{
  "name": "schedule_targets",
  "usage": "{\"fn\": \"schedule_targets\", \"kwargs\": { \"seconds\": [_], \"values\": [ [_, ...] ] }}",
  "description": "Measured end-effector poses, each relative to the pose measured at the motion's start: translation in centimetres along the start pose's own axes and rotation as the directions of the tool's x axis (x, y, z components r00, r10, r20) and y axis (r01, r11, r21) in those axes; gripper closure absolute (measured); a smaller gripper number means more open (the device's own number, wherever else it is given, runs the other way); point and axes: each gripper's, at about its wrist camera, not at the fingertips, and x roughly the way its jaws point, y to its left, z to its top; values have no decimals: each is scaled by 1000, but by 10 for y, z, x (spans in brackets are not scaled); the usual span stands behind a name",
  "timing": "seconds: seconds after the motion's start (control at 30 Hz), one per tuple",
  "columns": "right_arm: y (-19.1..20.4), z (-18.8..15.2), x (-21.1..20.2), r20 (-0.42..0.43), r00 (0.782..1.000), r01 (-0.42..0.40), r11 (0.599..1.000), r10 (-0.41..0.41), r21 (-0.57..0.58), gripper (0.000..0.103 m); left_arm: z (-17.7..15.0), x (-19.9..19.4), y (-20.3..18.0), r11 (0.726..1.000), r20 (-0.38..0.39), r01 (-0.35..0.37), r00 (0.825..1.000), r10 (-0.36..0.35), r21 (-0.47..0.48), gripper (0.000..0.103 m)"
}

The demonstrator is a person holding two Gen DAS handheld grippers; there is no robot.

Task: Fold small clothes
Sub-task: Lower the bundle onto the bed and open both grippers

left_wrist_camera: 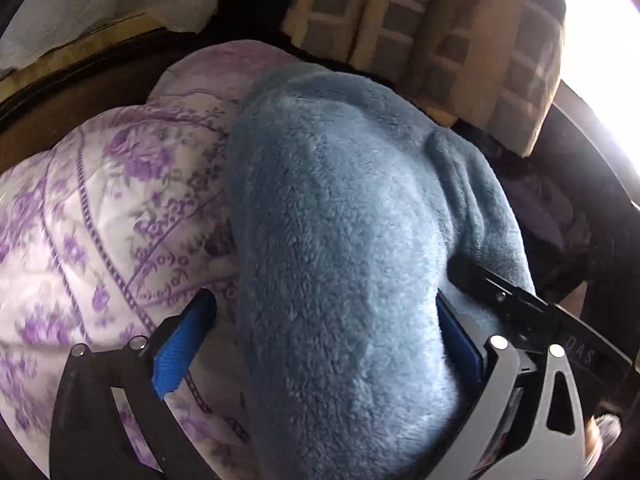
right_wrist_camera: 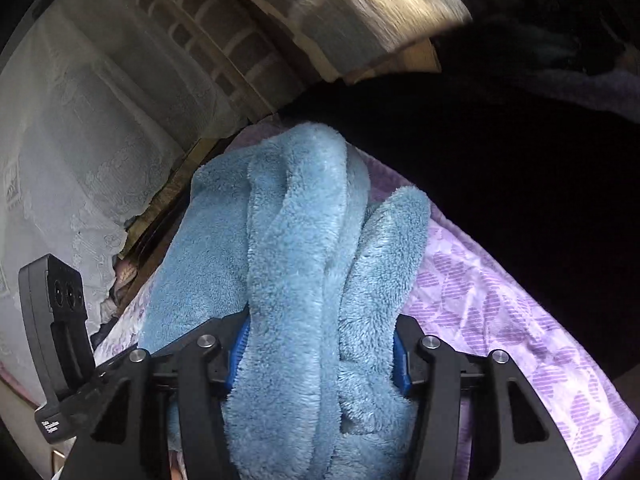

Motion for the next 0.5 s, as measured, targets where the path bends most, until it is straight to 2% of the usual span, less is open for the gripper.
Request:
{"fn": "schedule_targets", "kwargs": {
  "seconds": [0.07,0.13,0.2,0.33,0.4,0.5],
  "values": [
    [15,-6,-17,68,998,16,999,-13,-40,45,-3,-17,-4,999,33,-27,999,28,-17,4],
    [37,-14,-45,187,981,80,987,-53,-138,41,-8,-34,-6,997,66,-68,995,70,-31,4],
    [56,-26,-66,285,956,134,967,-68,-219,24,-22,-57,-9,993,87,-110,990,113,-44,5],
    [68,-31,-82,328,936,214,948,-130,-237,23,-48,-88,-6,986,134,-158,977,164,-57,5],
    [67,-43,-100,338,923,260,944,-182,-202,14,-64,-104,-8,976,152,-211,965,215,-46,5],
    [66,-55,-137,328,910,306,943,-252,-127,7,-80,-127,-12,952,164,-305,939,301,-1,5]
  ]
}}
